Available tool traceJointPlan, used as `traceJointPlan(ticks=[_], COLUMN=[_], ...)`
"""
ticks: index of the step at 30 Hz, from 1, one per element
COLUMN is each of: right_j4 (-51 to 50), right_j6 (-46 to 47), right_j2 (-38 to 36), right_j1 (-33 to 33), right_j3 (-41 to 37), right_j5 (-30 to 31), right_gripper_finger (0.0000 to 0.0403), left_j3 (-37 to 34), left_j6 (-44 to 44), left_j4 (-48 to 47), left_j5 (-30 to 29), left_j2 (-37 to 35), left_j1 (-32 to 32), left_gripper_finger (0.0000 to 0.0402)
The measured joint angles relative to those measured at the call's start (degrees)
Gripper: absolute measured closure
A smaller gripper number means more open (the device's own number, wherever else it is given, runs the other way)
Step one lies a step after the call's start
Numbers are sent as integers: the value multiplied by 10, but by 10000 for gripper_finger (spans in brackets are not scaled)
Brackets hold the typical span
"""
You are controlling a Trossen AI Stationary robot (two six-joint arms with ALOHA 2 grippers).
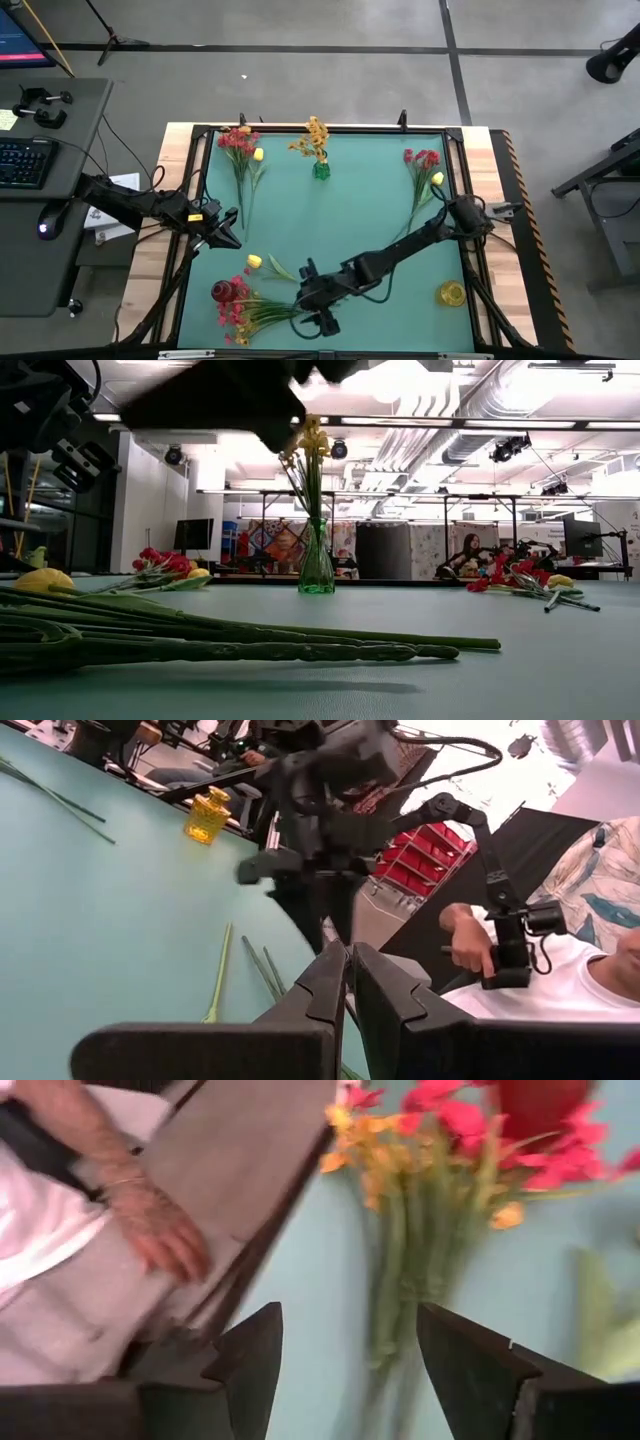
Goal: Sort flowers into vase by color
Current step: Put the bottom yellow flower into the green vase
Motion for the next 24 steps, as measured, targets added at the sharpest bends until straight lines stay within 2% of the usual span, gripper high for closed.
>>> traceJointPlan(ticks=[5,10,20,24], right_j4=[-39,-35,-26,-14], right_j6=[16,63,96,96], right_j2=[26,40,69,68], right_j1=[0,1,28,30], right_j3=[45,57,56,56], right_j5=[-18,-13,92,106], right_gripper_finger=[191,207,219,219], left_j3=[0,0,0,0], left_j6=[0,0,0,0], left_j4=[1,0,0,0], left_j5=[0,0,0,0], left_j2=[0,0,0,0], left_j1=[0,0,0,0], left_gripper_finger=[390,390,390,390])
